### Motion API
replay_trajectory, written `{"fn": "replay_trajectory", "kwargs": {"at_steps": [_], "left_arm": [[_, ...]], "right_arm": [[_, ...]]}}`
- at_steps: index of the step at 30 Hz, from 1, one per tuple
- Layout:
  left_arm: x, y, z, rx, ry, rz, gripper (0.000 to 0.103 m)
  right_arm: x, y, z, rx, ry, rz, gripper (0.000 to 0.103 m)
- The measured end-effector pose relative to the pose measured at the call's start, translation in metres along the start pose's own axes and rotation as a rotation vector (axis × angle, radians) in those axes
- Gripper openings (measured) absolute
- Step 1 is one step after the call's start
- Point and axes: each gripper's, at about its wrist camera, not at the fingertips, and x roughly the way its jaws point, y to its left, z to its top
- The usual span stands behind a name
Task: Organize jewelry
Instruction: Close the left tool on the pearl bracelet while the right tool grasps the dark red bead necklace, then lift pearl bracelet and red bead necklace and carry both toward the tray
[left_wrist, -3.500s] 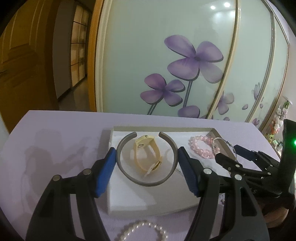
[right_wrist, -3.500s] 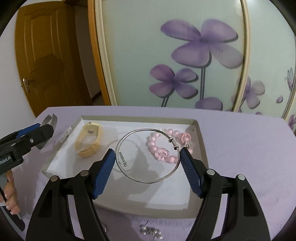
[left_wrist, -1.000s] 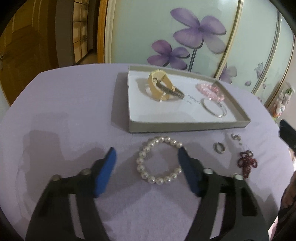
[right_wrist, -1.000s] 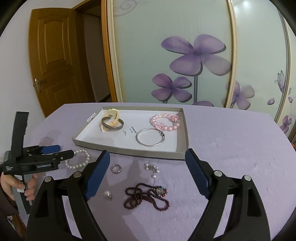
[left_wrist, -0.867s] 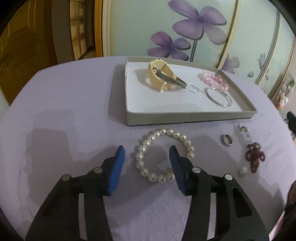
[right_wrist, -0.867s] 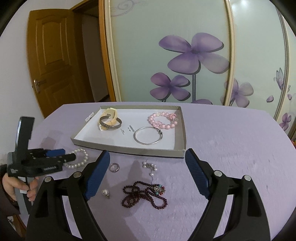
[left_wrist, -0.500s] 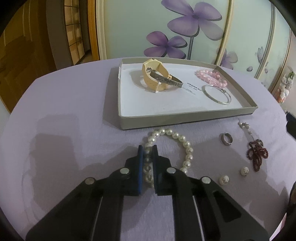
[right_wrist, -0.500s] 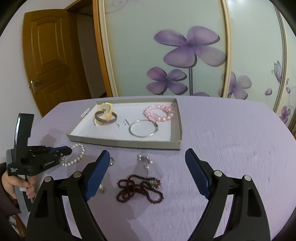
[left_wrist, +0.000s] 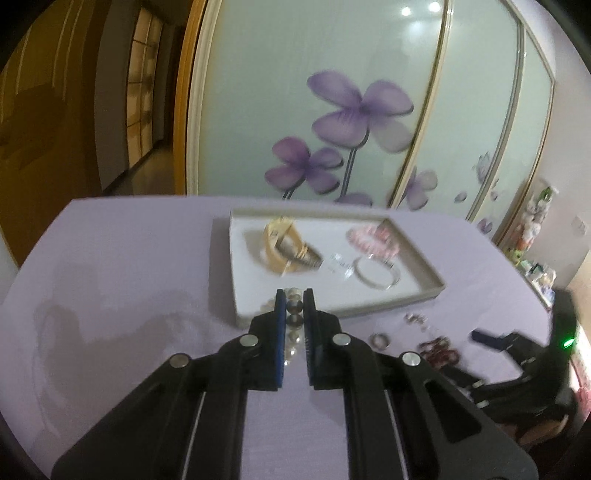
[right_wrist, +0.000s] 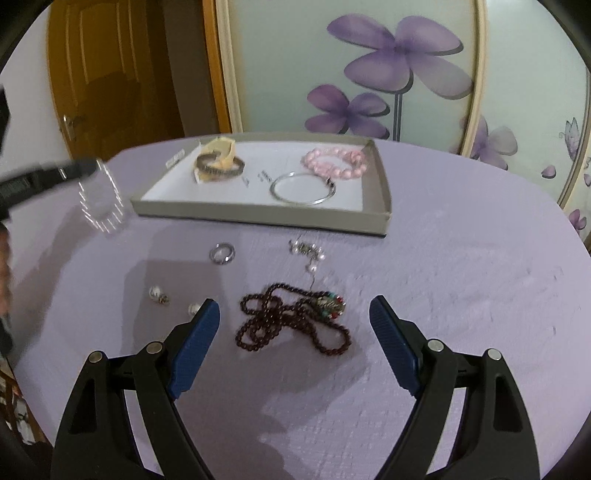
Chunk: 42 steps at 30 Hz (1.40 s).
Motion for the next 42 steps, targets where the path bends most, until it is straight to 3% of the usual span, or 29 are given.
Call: {"fn": "replay_trajectory", "kwargs": {"at_steps": [14, 16, 18, 20, 21, 28, 35, 42], "left_arm": [[-0.01, 0.002, 0.01, -0.024, -0.018, -0.003, 0.009], [-0.01, 0.002, 0.01, -0.029, -0.015, -0.004, 0.009], [-0.01, 0.004, 0.009, -0.031, -0.012, -0.006, 0.009], [-0.01, 0.005, 0.009, -0.031, -0.009, -0.007, 0.009], [-0.009, 0.005, 0.009, -0.031, -0.007, -0.008, 0.009], [-0.01, 0.005, 0.009, -0.03, -0.009, -0.008, 0.009], [-0.016, 0.001, 0.013, -0.027, -0.032, -0.005, 0.009], [-0.016, 0.001, 0.019, -0.039, -0.037, 0.002, 0.009]], "right_arm": [[0.029, -0.001, 0.005, 0.059, 0.082, -0.055, 0.083], [0.029, 0.0, 0.005, 0.055, 0.086, -0.072, 0.065], [0.025, -0.001, 0.004, 0.055, 0.077, -0.068, 0.03], [0.022, -0.004, 0.001, 0.07, 0.078, -0.058, 0.014], [0.019, -0.007, -0.002, 0.081, 0.079, -0.048, 0.011], [-0.002, -0.008, -0.006, 0.07, 0.032, -0.032, 0.009], [-0.046, -0.004, 0.025, 0.035, -0.124, -0.04, 0.008], [-0.052, 0.003, 0.051, 0.014, -0.185, -0.056, 0.008]]}}
